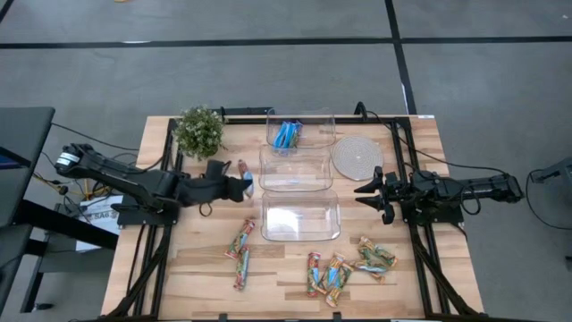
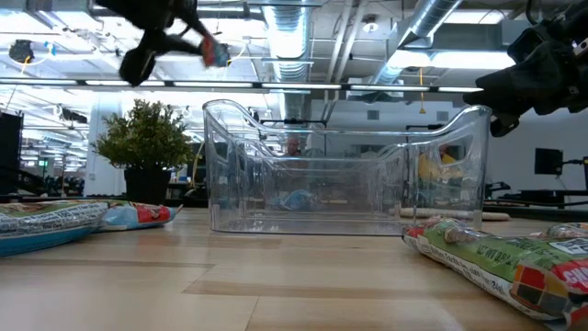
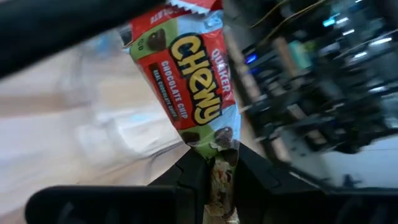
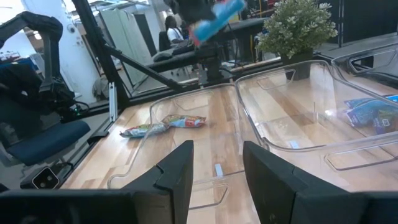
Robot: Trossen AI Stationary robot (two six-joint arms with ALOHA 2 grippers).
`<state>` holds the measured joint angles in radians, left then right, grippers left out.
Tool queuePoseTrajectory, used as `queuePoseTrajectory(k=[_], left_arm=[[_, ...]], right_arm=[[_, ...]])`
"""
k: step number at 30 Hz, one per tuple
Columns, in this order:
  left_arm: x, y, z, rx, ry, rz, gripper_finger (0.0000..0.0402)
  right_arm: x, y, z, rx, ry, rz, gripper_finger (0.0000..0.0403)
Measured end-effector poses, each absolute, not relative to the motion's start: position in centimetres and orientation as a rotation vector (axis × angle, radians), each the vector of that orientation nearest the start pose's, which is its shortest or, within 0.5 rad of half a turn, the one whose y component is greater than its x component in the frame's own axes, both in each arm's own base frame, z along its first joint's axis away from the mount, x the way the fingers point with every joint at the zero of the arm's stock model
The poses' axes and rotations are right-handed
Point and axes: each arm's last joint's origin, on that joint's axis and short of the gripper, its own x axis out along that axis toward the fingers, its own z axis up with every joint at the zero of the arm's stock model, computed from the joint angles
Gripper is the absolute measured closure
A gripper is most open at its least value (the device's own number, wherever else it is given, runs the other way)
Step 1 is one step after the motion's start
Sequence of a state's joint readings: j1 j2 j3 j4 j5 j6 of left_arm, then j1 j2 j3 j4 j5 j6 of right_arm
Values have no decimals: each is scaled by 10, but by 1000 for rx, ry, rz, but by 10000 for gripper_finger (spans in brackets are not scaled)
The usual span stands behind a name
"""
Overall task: Pick and place Granola Bars by type
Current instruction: Put the red granola bar into the middle transparent bin
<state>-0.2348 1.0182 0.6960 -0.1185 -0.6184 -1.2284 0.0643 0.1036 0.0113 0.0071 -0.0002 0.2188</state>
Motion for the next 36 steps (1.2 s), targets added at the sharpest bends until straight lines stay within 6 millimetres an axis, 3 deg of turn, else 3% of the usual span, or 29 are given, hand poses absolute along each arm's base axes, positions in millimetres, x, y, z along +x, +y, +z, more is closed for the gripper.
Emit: queuePoseTrajectory(k=[5,21,27,36], left_arm=[[218,-35,279,-976,44,496,349],[219,-29,279,-978,41,522,349],[237,-22,293,-933,57,512,349],[278,6,311,-871,167,604,349]], right_arm=[[103,7,160,215,92,55,269],[103,7,160,216,92,55,269],[103,7,160,216,92,55,270],[103,7,160,215,92,55,269]])
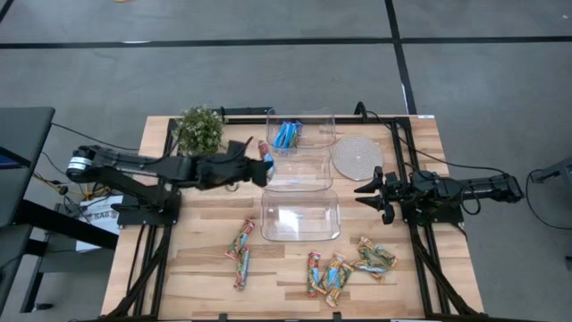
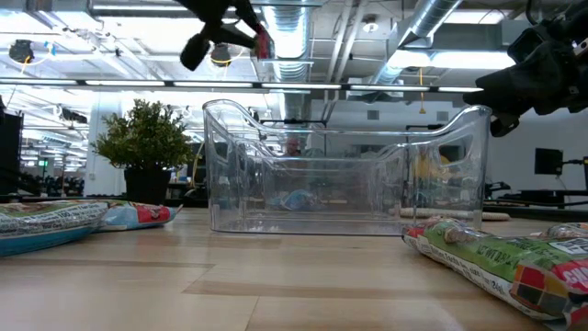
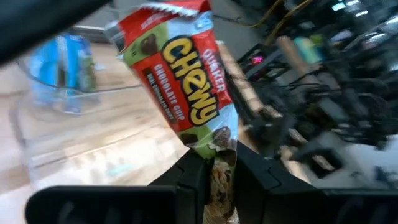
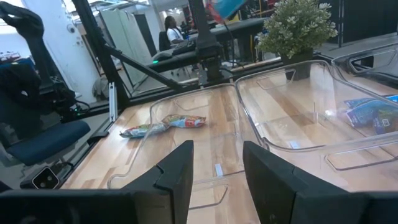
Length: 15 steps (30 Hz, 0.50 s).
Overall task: Pick and place Granola Bars by type
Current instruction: Put the red granola bar into the middle transparent bin
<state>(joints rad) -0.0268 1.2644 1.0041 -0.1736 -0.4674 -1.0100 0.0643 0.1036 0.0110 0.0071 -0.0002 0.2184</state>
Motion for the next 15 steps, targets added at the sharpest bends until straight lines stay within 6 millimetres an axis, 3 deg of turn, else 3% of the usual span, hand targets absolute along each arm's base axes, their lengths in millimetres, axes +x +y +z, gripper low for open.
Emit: queuePoseTrajectory(k=[9,15], left_arm=[[325,27,331,-757,234,654,349],[327,32,335,-701,258,645,349]], right_arm=[[103,7,160,216,92,55,269],[103,7,160,216,92,55,270]])
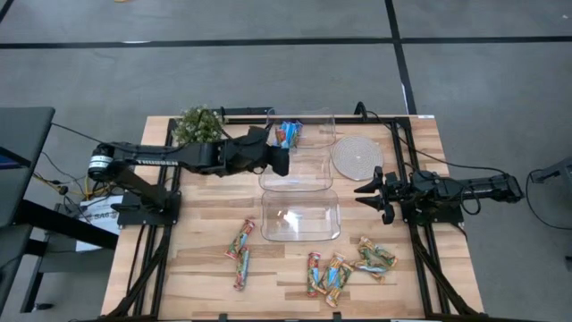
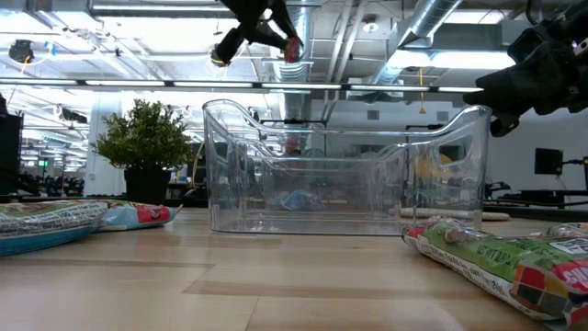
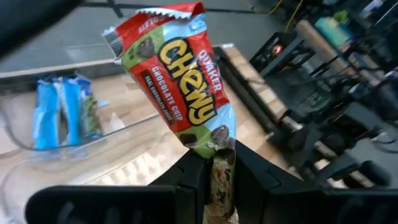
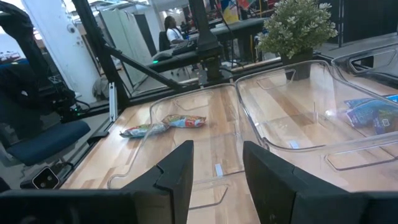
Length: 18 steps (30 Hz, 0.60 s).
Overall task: Pick and place Granola Bars by type
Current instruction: Put the red granola bar into the middle transparent bin
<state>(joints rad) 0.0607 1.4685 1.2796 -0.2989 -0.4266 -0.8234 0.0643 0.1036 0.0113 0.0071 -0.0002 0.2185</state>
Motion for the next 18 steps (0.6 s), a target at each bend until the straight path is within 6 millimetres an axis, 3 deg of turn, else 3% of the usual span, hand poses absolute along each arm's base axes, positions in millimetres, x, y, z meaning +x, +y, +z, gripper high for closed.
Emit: queuePoseTrajectory(k=[11,18], left_arm=[[334,36,317,-732,349,660,349],[351,58,277,-828,463,745,349]], right_arm=[[103,7,160,215,92,55,270],[103,7,160,216,92,55,270]])
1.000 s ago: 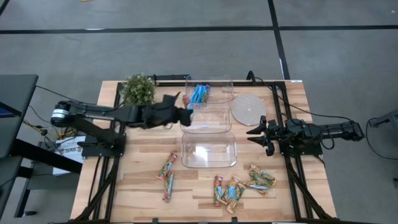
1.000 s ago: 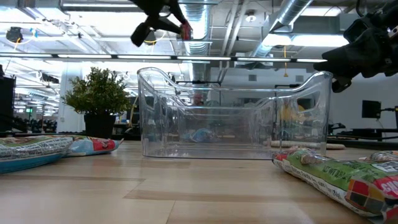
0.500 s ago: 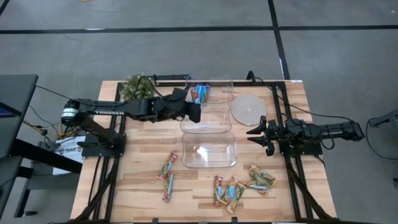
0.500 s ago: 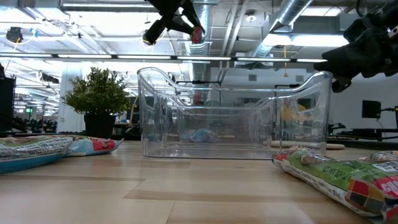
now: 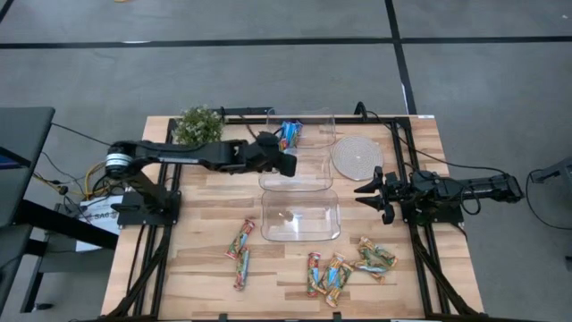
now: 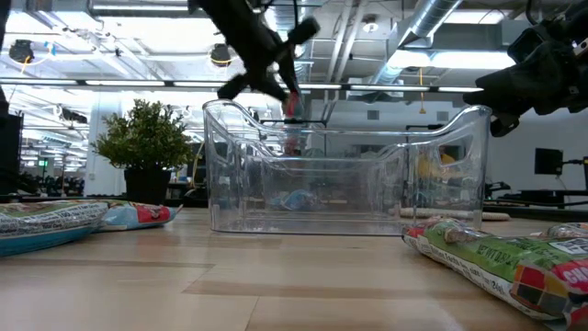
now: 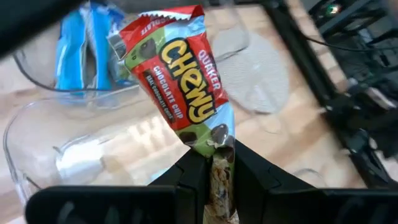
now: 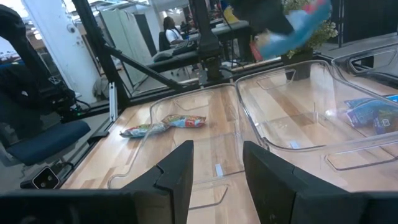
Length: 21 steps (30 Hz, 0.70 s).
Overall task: Pick and place Granola Bars by type
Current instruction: Put the red granola bar into the middle transparent bin
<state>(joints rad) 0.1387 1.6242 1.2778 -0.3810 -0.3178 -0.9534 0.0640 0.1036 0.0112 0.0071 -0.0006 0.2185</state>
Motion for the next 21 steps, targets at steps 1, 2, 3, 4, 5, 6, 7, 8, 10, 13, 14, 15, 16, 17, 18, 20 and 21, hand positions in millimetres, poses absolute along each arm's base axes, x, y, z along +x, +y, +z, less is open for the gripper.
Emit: queuePoseTrajectory(k=[1,2,3,4,5,6,7,8,10,13,14,15,16,17,18,20,21], left_arm=[[353,62,272,-846,470,758,349],[355,65,266,-865,485,774,349],[357,67,260,-882,503,789,349],[359,69,253,-898,529,800,349],[359,70,247,-914,559,811,349],[361,71,241,-927,580,817,349],[363,72,236,-944,598,812,349],[364,72,231,-956,625,808,349],[366,72,223,-978,673,790,349],[368,72,215,-1004,706,799,349],[366,72,214,-1005,720,811,349],[365,72,213,-1003,731,824,349],[364,72,212,-996,740,839,349],[362,73,211,-989,755,856,349],[360,73,210,-984,771,869,349],[358,74,209,-986,791,878,349],[358,74,209,-991,798,874,349]], right_arm=[[103,7,160,215,92,55,270],[103,7,160,216,92,55,270],[103,7,160,215,92,55,270],[103,7,160,216,92,55,270],[103,7,160,215,92,55,270],[103,7,160,216,92,55,269],[103,7,160,216,92,55,269],[103,7,160,216,92,55,268],[103,7,160,216,92,55,268],[103,7,160,216,92,55,270],[103,7,160,215,92,55,270],[103,7,160,216,92,55,270],[103,7,160,216,92,55,270],[103,7,160,216,92,55,269],[103,7,160,216,92,55,269],[103,7,160,216,92,55,268],[103,7,160,216,92,54,269]])
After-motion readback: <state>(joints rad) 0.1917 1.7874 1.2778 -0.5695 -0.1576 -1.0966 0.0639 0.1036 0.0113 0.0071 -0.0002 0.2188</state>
